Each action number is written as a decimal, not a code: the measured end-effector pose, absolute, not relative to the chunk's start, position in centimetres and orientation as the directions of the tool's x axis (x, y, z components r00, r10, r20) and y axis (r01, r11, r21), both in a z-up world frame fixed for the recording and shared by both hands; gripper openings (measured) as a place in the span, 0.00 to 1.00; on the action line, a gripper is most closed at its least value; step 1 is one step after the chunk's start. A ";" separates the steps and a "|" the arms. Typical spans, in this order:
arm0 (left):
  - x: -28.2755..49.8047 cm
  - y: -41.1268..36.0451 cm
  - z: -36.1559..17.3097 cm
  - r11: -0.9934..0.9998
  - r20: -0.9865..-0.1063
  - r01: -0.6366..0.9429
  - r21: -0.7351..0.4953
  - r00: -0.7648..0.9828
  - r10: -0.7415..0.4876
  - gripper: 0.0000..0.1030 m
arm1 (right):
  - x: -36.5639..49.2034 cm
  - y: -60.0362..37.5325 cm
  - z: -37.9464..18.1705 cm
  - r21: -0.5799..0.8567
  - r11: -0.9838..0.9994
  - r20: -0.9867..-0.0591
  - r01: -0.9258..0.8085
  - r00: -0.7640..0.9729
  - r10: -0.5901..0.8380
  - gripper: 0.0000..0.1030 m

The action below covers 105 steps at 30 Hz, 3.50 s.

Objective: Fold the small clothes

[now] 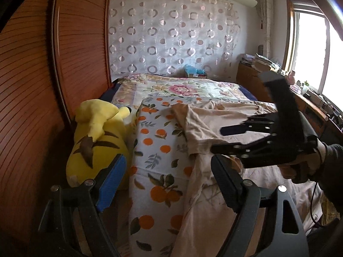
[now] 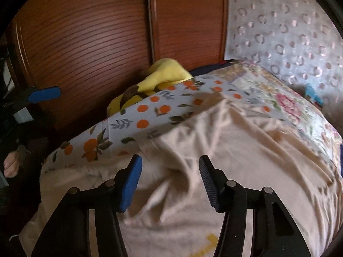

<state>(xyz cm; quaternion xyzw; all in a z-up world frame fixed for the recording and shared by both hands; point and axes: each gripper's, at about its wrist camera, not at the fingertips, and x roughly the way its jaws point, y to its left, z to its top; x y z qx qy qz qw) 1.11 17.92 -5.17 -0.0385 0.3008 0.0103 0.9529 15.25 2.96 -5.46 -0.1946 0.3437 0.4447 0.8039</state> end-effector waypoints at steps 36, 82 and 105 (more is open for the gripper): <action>1.8 14.7 -6.7 0.997 -0.608 0.026 -0.079 0.791 -0.069 0.79 | 20.0 -5.8 -6.0 -0.056 0.779 -0.669 -0.624 0.602 0.435 0.43; 7.3 4.4 -9.0 0.961 -0.722 0.268 -0.066 0.652 -0.231 0.09 | 0.2 -37.3 -6.3 0.001 0.991 -0.686 -0.132 0.721 0.097 0.67; 4.5 2.7 -5.6 0.959 -0.593 0.275 -0.076 0.761 -0.265 0.79 | 3.6 -40.7 -5.6 0.045 0.998 -0.702 -0.043 0.709 0.062 0.67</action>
